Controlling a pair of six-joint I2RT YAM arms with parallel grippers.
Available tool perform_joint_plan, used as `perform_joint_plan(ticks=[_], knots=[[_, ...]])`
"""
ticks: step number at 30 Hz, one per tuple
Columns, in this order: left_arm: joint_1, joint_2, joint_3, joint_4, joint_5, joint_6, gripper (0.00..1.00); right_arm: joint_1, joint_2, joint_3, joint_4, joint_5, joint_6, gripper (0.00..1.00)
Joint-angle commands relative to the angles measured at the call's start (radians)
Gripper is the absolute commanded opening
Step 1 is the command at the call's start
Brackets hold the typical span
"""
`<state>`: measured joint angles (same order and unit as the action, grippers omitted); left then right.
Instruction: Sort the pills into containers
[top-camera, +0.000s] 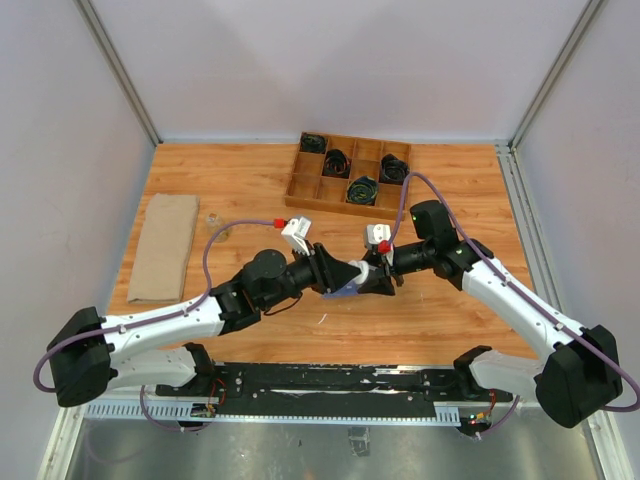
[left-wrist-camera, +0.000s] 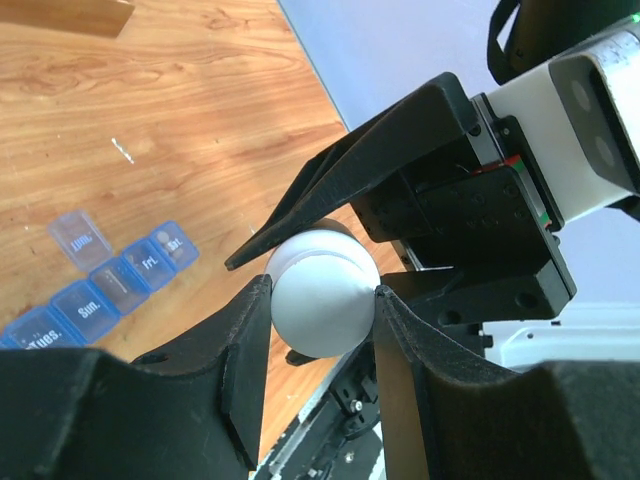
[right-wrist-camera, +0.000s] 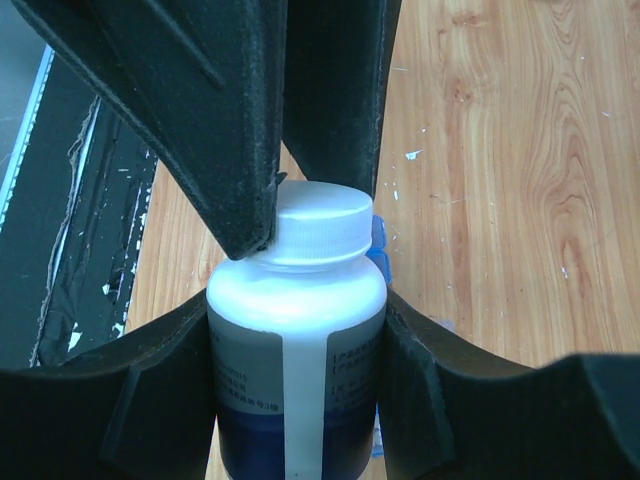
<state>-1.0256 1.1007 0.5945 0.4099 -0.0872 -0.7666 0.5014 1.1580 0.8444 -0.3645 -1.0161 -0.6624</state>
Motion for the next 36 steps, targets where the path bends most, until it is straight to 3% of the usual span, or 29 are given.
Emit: perform_joint_plan(ticks=[1,7,15,18,22,24,28,32,36], knots=[[-0.016,0.007,0.042,-0.099,-0.038,-0.134,0.00,-0.001,-0.014,0.035,0.038,-0.014,-0.019,0.01],[-0.017,-0.007,0.041,-0.099,-0.028,-0.144,0.05,0.000,-0.014,0.035,0.038,-0.014,-0.014,0.01],[-0.016,-0.083,0.017,-0.093,0.014,-0.080,0.60,-0.001,-0.015,0.038,0.038,-0.034,-0.009,0.00],[-0.017,-0.121,-0.005,-0.101,0.031,-0.061,0.72,-0.003,-0.015,0.036,0.036,-0.045,-0.008,0.01],[-0.016,-0.187,-0.065,-0.089,0.070,0.000,0.74,-0.004,-0.015,0.038,0.030,-0.058,-0.014,0.01],[-0.017,-0.245,-0.114,-0.056,0.136,0.083,0.74,-0.007,-0.016,0.039,0.022,-0.066,-0.025,0.01],[-0.017,-0.353,-0.246,0.098,0.287,0.403,0.78,-0.011,-0.017,0.042,-0.004,-0.102,-0.056,0.01],[-0.017,-0.423,-0.374,0.321,0.310,0.702,0.98,-0.010,-0.014,0.044,-0.026,-0.127,-0.086,0.01],[-0.002,-0.389,-0.392,0.416,0.328,0.979,0.99,-0.011,-0.009,0.044,-0.044,-0.131,-0.108,0.01]])
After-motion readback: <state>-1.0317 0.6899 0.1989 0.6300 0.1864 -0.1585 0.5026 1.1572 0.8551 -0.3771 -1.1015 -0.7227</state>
